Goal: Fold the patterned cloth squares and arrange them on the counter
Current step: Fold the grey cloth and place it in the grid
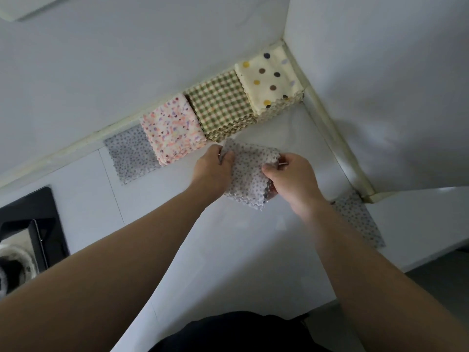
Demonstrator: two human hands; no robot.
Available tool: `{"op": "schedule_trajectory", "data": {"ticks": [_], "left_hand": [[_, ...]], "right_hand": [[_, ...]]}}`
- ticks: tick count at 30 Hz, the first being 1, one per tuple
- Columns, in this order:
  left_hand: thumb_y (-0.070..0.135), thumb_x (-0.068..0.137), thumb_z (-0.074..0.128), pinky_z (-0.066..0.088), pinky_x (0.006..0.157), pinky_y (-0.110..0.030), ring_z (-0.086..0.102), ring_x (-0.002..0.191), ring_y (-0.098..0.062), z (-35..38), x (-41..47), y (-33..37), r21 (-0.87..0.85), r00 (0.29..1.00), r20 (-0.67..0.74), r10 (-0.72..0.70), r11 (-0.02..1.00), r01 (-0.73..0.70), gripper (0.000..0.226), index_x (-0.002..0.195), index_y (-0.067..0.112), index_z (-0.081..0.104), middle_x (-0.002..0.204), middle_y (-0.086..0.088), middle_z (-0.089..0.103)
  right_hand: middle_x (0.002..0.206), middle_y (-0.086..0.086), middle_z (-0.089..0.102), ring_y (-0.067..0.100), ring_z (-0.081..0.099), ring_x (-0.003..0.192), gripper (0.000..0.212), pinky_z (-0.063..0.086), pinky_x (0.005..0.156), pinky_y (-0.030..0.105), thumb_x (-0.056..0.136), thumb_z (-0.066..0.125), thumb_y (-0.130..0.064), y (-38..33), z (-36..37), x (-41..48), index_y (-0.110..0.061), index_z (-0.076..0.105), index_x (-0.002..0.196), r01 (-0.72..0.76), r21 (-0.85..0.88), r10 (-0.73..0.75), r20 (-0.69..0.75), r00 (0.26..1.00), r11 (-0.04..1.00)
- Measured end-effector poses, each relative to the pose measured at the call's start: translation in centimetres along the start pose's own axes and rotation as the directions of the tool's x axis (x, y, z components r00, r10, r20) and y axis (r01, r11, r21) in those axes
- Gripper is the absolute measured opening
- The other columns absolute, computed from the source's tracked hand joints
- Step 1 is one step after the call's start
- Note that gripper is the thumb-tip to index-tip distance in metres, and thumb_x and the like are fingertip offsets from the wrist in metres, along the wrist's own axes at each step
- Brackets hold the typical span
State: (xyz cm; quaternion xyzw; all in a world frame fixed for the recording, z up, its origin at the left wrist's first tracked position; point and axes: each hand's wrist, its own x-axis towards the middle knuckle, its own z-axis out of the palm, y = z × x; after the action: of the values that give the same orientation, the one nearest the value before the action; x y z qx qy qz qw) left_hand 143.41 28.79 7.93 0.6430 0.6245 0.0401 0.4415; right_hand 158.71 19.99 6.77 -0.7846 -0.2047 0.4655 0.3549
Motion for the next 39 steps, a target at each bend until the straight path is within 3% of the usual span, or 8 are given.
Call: {"op": "schedule_trajectory", "data": {"ticks": [4,8,12,17,22,26,33,39], "left_hand": [[0.036,0.105,0.049,0.042,0.058,-0.028,0.051,0.072,-0.009,0.7,1.6,0.6,0.027,0.999,-0.035,-0.013,1.000,0.014,0.019,0.104,0.017,0.054,0.084,0.005,0.056],[0.036,0.104,0.053,0.040,0.054,-0.026,0.052,0.069,-0.013,1.2,2.4,0.5,0.069,0.998,-0.053,-0.022,0.997,0.025,0.020,0.102,0.016,0.054,0.082,0.001,0.058],[0.035,0.103,0.055,0.041,0.054,-0.027,0.054,0.067,-0.013,1.4,2.4,0.5,0.105,0.999,-0.050,-0.003,0.994,0.008,0.018,0.102,0.017,0.055,0.080,0.003,0.058],[0.034,0.101,0.055,0.046,0.061,-0.032,0.058,0.077,-0.018,1.5,2.1,0.0,0.148,0.997,-0.079,0.002,0.989,0.010,0.019,0.104,0.015,0.057,0.089,0.000,0.063],[0.039,0.100,0.057,0.048,0.093,-0.042,0.055,0.114,-0.026,1.7,1.6,0.0,0.282,0.993,-0.119,-0.006,0.959,0.039,0.039,0.130,0.016,0.052,0.128,-0.005,0.055],[0.035,0.099,0.059,0.045,0.088,-0.036,0.056,0.115,-0.028,1.9,1.8,-0.2,0.263,0.998,-0.057,-0.039,0.963,0.053,0.039,0.131,0.013,0.055,0.127,-0.007,0.058],[0.025,0.091,0.068,0.041,0.063,-0.030,0.051,0.076,-0.017,1.5,0.8,0.0,0.045,0.997,-0.008,-0.083,0.996,0.083,0.017,0.094,0.020,0.052,0.089,0.003,0.056],[0.006,0.081,0.074,0.050,0.064,-0.035,0.059,0.080,-0.019,1.2,-1.5,0.6,-0.278,0.992,0.057,-0.109,0.953,0.121,0.031,0.099,0.024,0.057,0.102,-0.010,0.068]], "right_hand": [[0.070,-0.002,0.068,0.010,0.065,0.059,0.016,0.042,0.048,0.013,0.091,0.071,-0.024,0.0,-0.2,1.9,-0.010,0.067,0.086,0.057,-0.158,-0.066,-0.056,0.996,0.986],[0.068,-0.008,0.056,0.003,0.053,0.063,0.022,0.033,0.049,0.008,0.092,0.069,-0.029,0.4,-0.1,3.0,-0.015,0.057,0.082,0.092,-0.286,-0.120,-0.082,0.989,0.954],[0.084,-0.003,0.062,-0.002,0.054,0.068,0.019,0.037,0.051,0.003,0.094,0.068,-0.026,0.7,-0.2,2.9,-0.014,0.058,0.105,0.088,-0.256,-0.113,-0.084,0.990,0.963],[0.098,-0.003,0.063,0.012,0.061,0.079,0.033,0.037,0.053,0.008,0.094,0.067,-0.024,0.2,-0.3,2.1,-0.018,0.050,0.121,0.076,-0.205,-0.089,-0.054,0.995,0.976],[0.106,0.005,0.060,0.028,0.062,0.095,0.045,0.044,0.070,0.032,0.092,0.068,-0.042,0.0,0.3,1.7,-0.011,0.048,0.118,0.052,-0.464,-0.073,-0.029,0.997,0.884],[0.119,0.010,0.052,0.031,0.060,0.100,0.048,0.040,0.072,0.033,0.094,0.065,-0.046,-0.4,1.1,0.9,-0.009,0.052,0.121,0.057,-0.611,-0.061,0.014,0.998,0.790],[0.091,-0.001,0.060,0.013,0.058,0.072,0.021,0.041,0.046,0.018,0.091,0.069,-0.027,0.8,0.4,-0.9,-0.019,0.052,0.100,0.072,-0.328,-0.070,0.018,0.997,0.942],[0.080,-0.005,0.059,0.013,0.055,0.070,0.026,0.038,0.055,0.015,0.085,0.076,-0.020,2.9,-0.6,-3.0,-0.021,0.050,0.092,0.143,-0.167,-0.152,-0.045,0.987,0.976]]}}
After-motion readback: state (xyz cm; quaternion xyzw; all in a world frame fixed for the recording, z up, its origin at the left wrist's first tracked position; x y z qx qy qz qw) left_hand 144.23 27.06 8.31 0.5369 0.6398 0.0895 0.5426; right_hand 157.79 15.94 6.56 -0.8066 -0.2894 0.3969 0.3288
